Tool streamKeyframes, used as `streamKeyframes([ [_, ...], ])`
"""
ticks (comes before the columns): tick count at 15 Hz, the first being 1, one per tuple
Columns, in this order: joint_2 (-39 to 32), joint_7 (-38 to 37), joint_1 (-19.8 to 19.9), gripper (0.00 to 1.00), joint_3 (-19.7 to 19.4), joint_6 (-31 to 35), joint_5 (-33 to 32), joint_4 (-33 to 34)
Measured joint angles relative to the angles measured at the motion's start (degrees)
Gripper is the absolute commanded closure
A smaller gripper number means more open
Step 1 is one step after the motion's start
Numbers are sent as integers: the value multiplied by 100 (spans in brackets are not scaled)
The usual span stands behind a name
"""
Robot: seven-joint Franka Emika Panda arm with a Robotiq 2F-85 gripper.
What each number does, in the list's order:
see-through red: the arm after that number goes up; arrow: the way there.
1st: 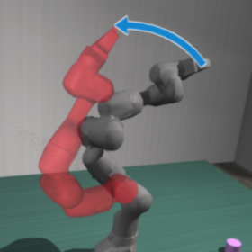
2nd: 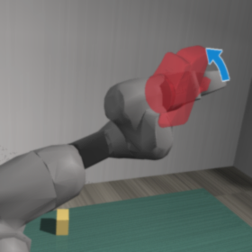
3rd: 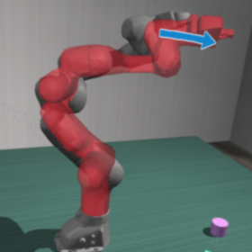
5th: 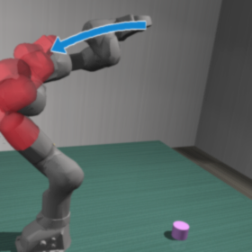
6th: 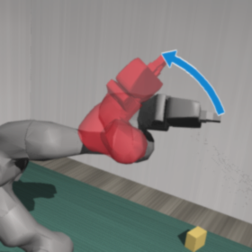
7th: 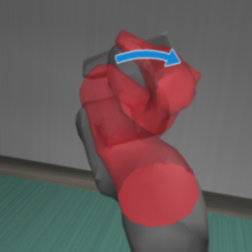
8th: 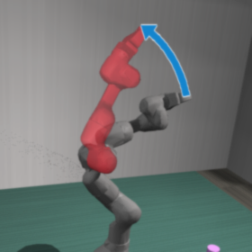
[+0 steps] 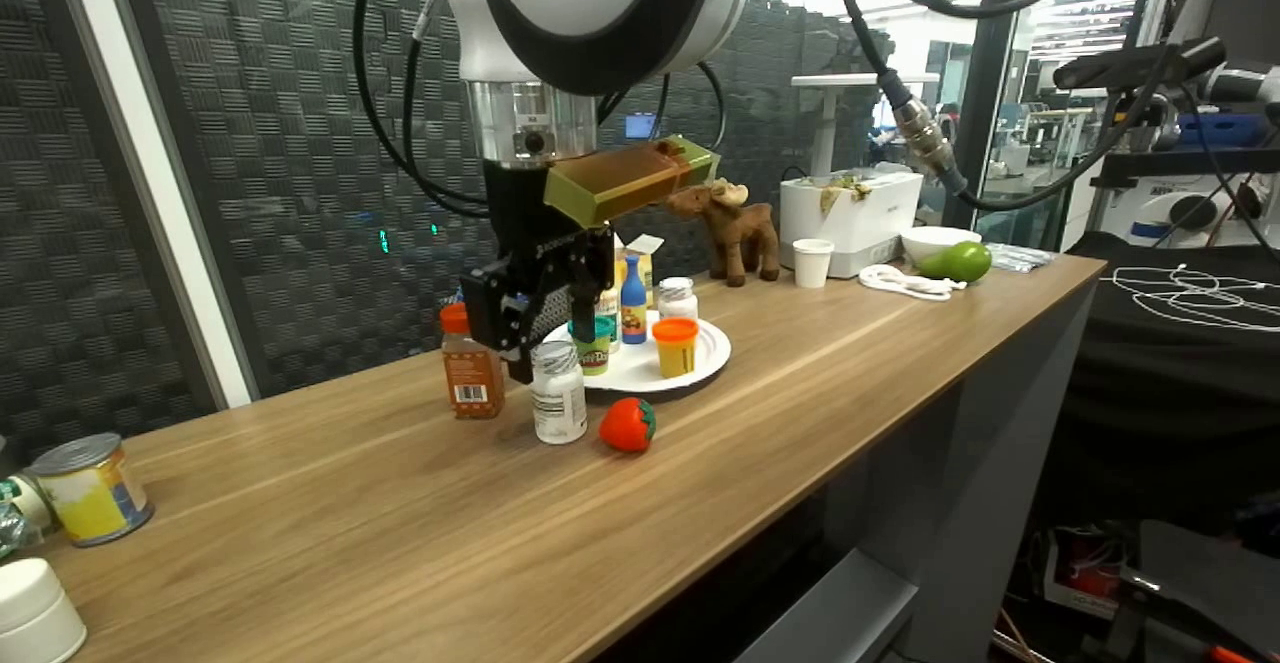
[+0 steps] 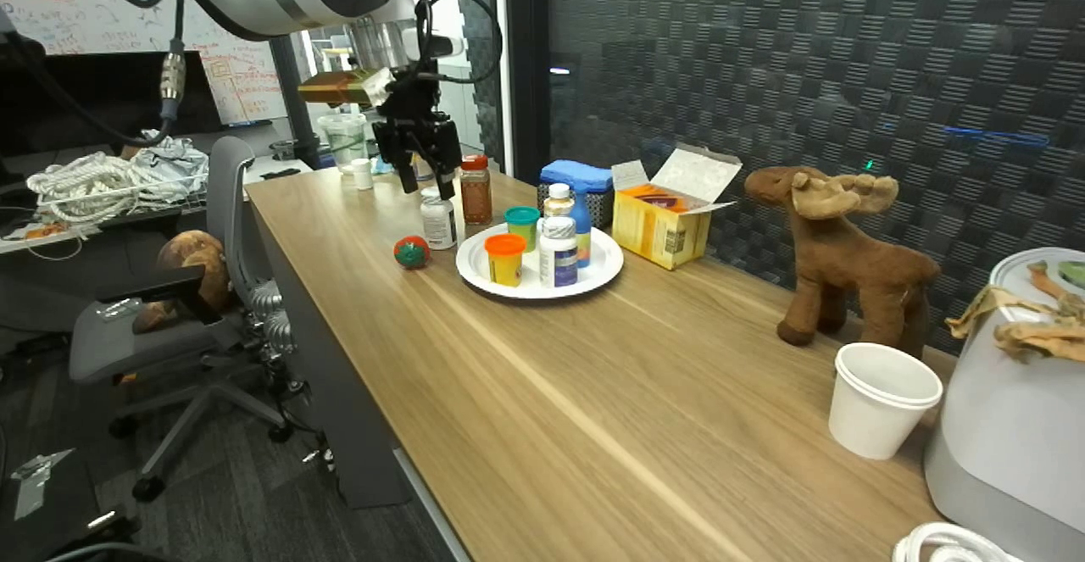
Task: Put the bottles and red plushy on the plate
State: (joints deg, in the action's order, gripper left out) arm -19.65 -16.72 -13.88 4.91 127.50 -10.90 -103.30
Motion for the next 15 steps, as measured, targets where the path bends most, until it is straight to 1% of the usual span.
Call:
streamKeyframes([
  [4, 43, -6, -4, 80, 1, -43, 0, -46],
  [12, 516, -114, -26, 81, 6, -261, -34, -197],
  [15, 772, -314, -4, 81, -56, -271, -315, -282],
])
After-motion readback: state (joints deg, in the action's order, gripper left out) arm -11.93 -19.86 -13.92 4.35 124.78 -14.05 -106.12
